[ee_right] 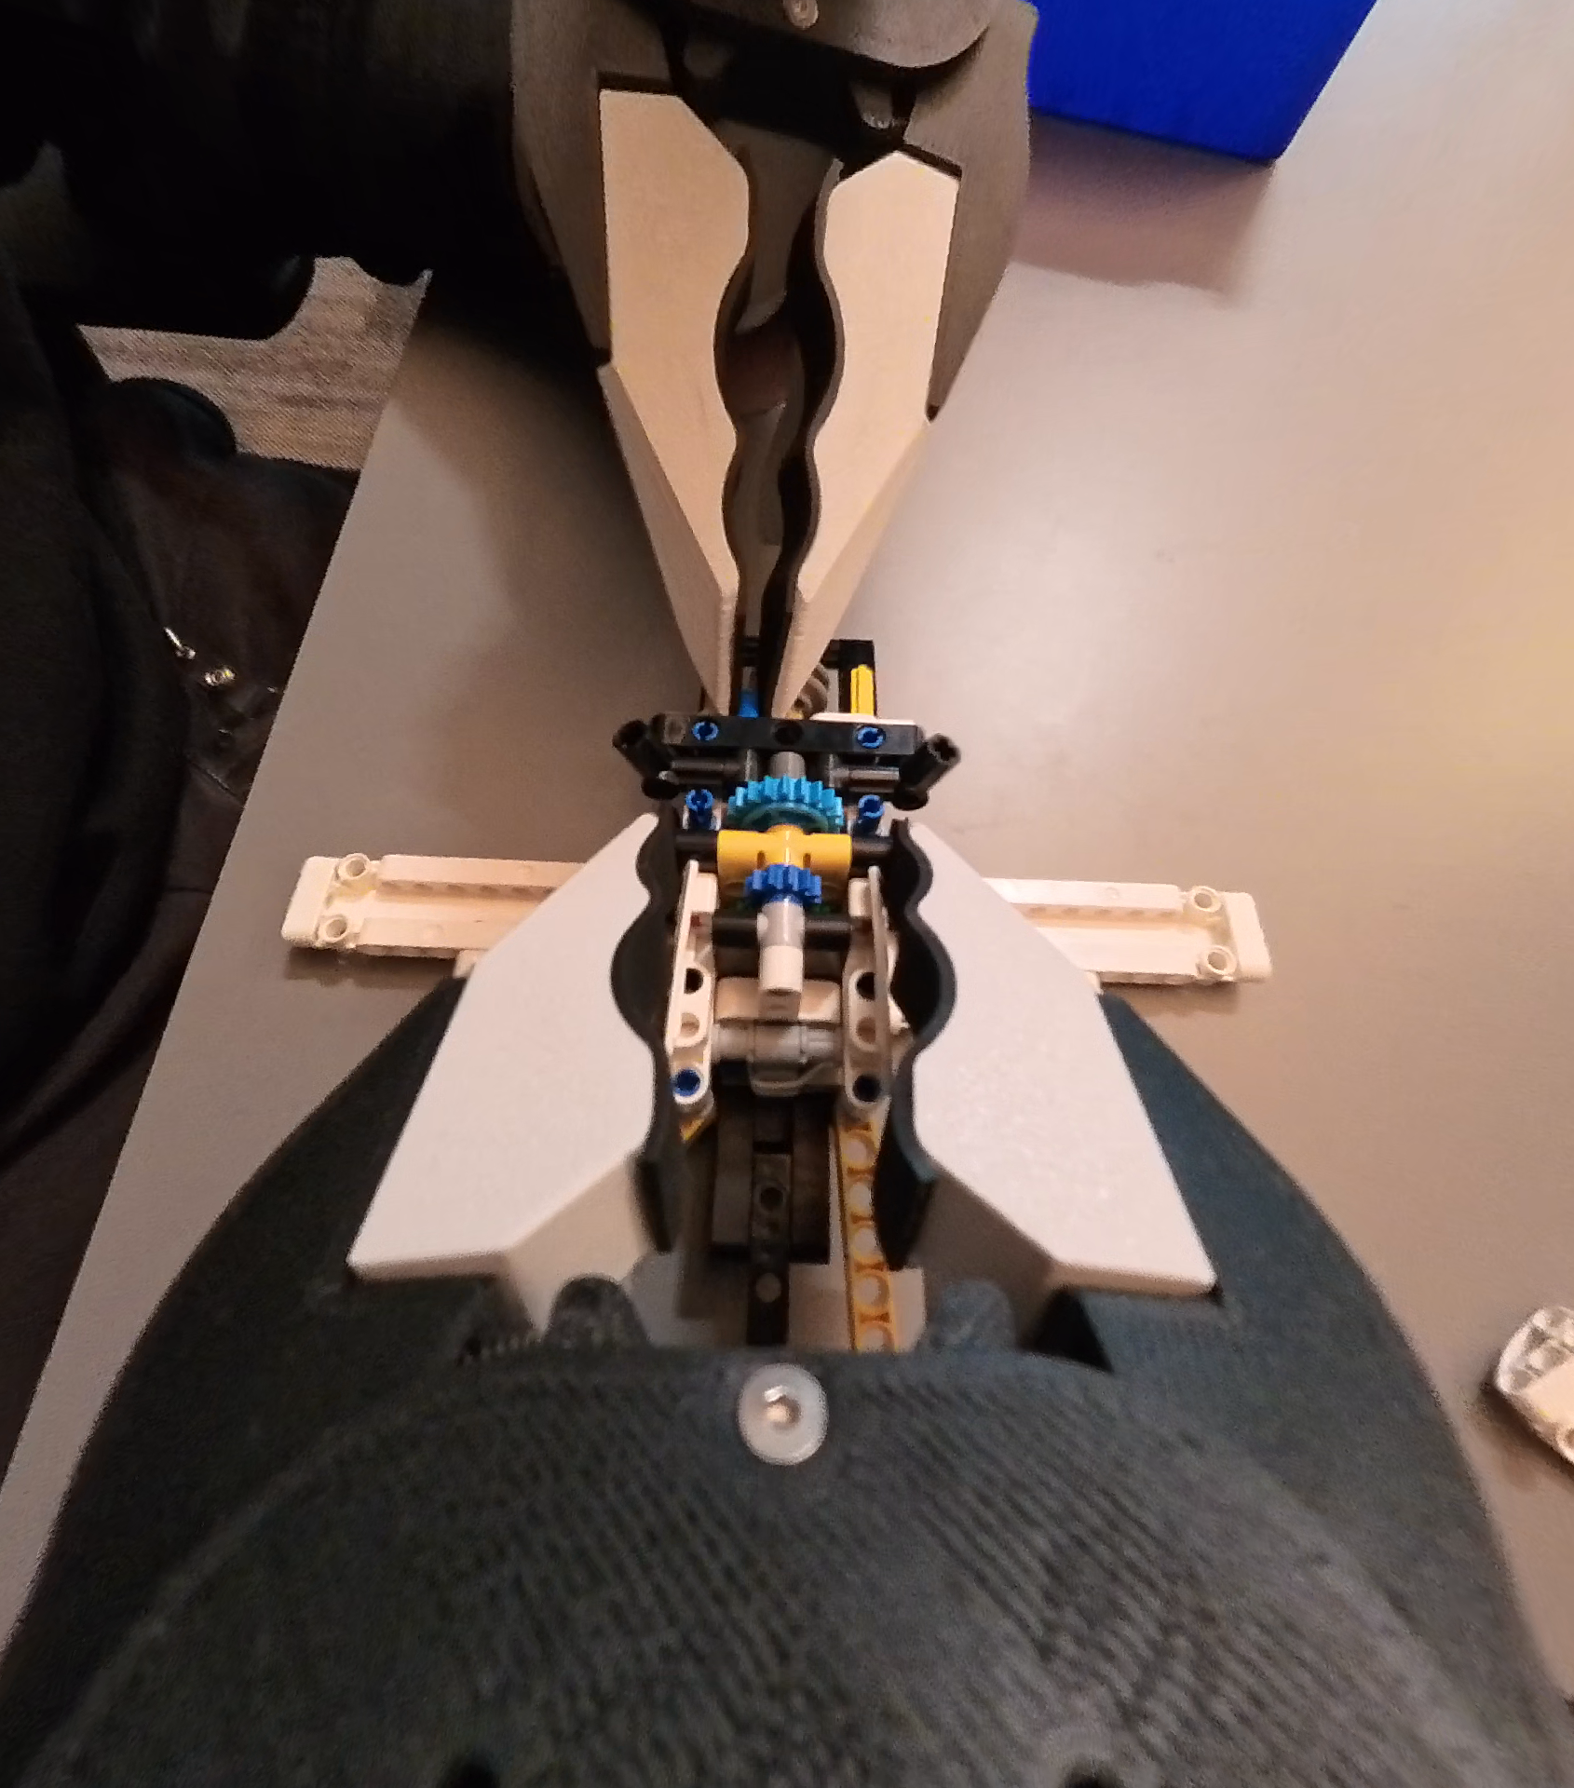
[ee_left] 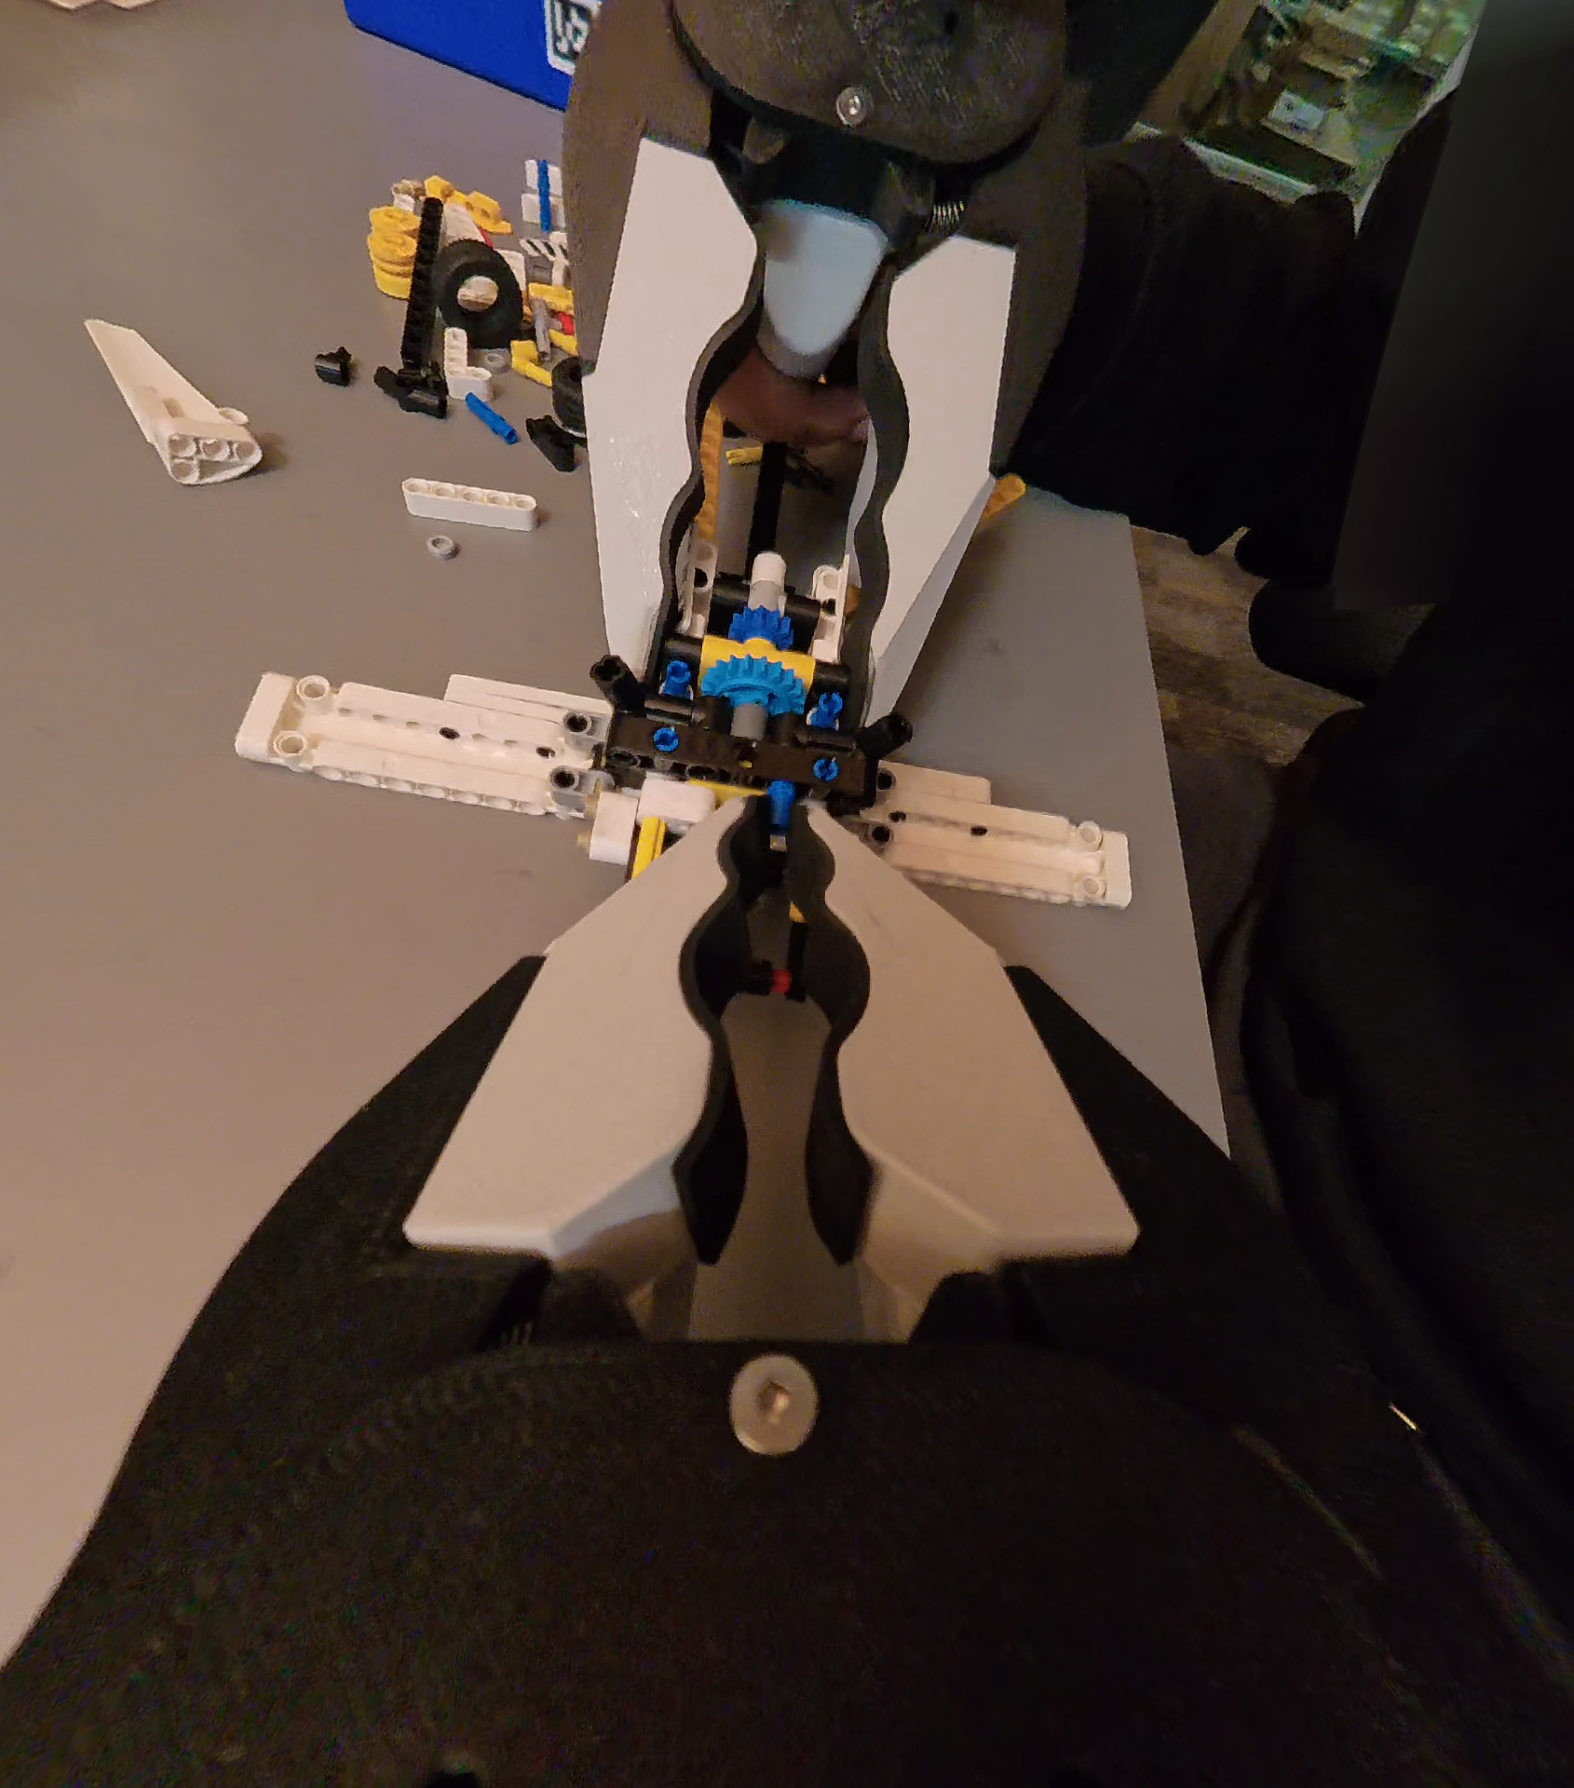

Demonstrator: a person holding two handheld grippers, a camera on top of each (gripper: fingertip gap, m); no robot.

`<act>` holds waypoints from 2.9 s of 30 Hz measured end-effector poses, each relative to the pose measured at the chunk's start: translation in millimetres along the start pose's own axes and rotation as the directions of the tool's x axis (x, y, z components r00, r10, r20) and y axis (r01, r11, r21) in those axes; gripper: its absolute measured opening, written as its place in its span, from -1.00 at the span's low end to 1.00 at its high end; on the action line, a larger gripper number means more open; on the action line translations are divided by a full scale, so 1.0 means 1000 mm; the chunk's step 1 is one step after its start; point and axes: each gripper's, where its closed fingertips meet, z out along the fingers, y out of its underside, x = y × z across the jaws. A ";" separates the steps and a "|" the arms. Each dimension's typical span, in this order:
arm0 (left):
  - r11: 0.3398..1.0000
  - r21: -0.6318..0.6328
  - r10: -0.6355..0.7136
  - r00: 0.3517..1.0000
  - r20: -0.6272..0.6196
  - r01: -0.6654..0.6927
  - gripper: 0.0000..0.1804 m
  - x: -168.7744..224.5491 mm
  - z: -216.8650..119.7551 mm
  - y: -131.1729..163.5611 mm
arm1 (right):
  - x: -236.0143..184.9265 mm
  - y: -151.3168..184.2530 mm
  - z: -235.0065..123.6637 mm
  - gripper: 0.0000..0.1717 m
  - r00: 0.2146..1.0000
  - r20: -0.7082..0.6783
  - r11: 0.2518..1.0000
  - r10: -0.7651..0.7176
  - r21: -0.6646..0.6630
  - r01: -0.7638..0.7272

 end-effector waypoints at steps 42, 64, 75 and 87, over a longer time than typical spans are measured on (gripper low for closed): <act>0.983 0.178 -0.036 0.999 -0.003 0.036 -0.64 0.047 0.015 -0.067 | -0.011 -0.001 -0.120 -0.97 0.891 -0.425 0.955 0.162 0.295 -0.033; 0.926 0.375 -0.107 0.978 0.177 0.033 -0.53 -0.055 -0.031 -0.064 | 0.073 0.103 -0.195 -0.64 0.461 -0.649 0.793 0.604 0.433 -0.429; 0.903 0.401 -0.168 0.986 0.003 0.152 -0.54 -0.031 -0.031 -0.054 | 0.007 0.022 -0.077 -0.48 0.645 -0.592 0.876 0.482 0.342 -0.341; 0.951 0.298 -0.065 0.996 -0.066 0.082 -0.27 -0.005 -0.010 -0.045 | 0.018 0.008 -0.046 -0.25 0.797 -0.563 0.969 0.219 0.032 -0.243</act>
